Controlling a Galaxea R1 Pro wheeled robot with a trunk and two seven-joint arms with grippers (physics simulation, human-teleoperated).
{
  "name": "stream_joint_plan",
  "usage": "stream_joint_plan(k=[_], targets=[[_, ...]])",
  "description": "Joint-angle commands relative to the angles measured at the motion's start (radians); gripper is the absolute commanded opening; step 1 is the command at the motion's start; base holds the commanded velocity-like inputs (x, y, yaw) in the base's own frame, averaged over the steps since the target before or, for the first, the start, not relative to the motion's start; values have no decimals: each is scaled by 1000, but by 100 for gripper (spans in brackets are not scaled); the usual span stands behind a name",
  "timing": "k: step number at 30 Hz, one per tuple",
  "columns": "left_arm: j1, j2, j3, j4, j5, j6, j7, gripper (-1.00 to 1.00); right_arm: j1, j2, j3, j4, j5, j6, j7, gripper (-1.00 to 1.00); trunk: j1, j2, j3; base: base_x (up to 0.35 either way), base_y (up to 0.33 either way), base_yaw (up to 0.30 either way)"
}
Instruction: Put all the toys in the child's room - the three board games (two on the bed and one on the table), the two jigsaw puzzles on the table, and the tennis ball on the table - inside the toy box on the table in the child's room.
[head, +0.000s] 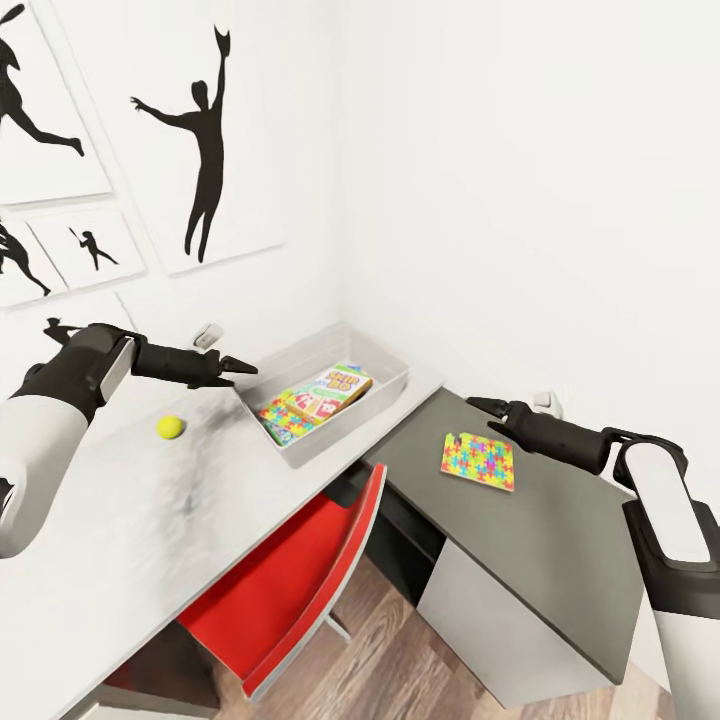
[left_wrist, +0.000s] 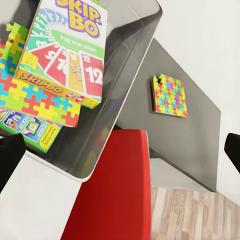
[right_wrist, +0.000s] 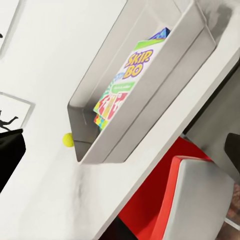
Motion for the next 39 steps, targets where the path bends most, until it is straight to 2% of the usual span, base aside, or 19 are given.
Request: stream_joint_plan(k=[1, 39], targets=[[-1, 1, -7, 0, 10, 6, 2, 100, -1, 0, -1, -1, -5, 4, -4, 100, 1, -2, 0, 0, 0, 0], [-1, 2, -6, 0, 13, -1, 1, 100, 11, 5, 1, -2, -5, 4, 0, 100, 1, -2, 63, 0, 0, 0]])
